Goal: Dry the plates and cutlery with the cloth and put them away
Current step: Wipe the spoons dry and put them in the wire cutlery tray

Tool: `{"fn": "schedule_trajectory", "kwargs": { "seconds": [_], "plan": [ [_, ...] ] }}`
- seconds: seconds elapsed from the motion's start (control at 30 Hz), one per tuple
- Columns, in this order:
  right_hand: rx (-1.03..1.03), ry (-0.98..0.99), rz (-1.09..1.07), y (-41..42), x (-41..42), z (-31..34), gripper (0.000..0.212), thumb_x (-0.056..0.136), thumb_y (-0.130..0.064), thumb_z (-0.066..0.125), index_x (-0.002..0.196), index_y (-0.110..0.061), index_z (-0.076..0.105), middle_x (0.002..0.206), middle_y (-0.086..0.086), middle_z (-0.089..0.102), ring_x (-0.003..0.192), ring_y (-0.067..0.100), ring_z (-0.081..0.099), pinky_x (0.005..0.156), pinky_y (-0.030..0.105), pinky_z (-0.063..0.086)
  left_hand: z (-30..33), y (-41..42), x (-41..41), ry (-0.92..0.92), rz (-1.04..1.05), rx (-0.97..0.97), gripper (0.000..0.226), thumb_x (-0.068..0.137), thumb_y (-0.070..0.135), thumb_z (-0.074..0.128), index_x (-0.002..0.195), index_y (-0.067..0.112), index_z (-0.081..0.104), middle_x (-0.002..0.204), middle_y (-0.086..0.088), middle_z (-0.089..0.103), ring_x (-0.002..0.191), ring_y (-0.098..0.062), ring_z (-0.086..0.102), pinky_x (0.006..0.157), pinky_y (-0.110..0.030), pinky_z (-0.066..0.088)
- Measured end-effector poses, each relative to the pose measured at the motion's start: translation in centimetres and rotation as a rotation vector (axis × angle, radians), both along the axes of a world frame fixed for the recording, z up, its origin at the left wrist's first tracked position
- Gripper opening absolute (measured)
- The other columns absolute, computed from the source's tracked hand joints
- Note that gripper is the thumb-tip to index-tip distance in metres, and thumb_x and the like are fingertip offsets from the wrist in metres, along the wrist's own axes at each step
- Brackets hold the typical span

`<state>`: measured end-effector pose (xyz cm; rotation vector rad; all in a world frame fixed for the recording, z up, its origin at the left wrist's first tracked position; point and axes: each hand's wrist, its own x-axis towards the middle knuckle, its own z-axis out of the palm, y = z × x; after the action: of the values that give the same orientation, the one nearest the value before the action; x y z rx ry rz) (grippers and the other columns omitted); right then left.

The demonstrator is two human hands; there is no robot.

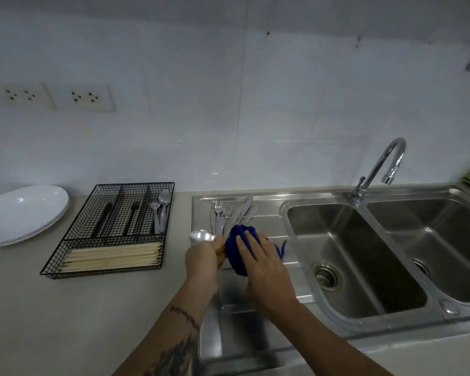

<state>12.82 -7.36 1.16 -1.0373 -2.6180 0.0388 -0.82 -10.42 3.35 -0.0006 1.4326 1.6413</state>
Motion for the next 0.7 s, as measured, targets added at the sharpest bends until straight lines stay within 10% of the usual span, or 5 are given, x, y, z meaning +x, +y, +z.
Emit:
{"fn": "schedule_trajectory", "kwargs": {
  "seconds": [0.33,0.7],
  "plan": [
    [-0.075,-0.088,-0.062,2.7,0.7,-0.5,0.083,0.061,-0.011,0.081,0.138,-0.015,0.049,0.125,0.004,0.061,0.109,0.024,0.056,0.092,0.035,0.049,-1.8,-1.0,-2.8,0.022,0.012,-0.035,0.011,0.092,0.014,0.065,0.098,0.005,0.066,0.090,-0.014,0.076,0.086,-0.027,0.074,0.087,-0.046,0.058],
    [-0.180,-0.064,-0.083,5.8,-2.1,-0.5,0.076,0.059,0.004,0.074,0.131,-0.013,0.057,0.113,0.004,0.065,0.094,0.025,0.057,0.076,0.032,0.049,-1.0,3.3,-14.3,0.313,0.025,-0.182,0.019,0.095,0.015,0.057,0.080,0.004,0.061,0.075,-0.012,0.059,0.065,-0.022,0.056,0.056,-0.029,0.049]
  ]
}}
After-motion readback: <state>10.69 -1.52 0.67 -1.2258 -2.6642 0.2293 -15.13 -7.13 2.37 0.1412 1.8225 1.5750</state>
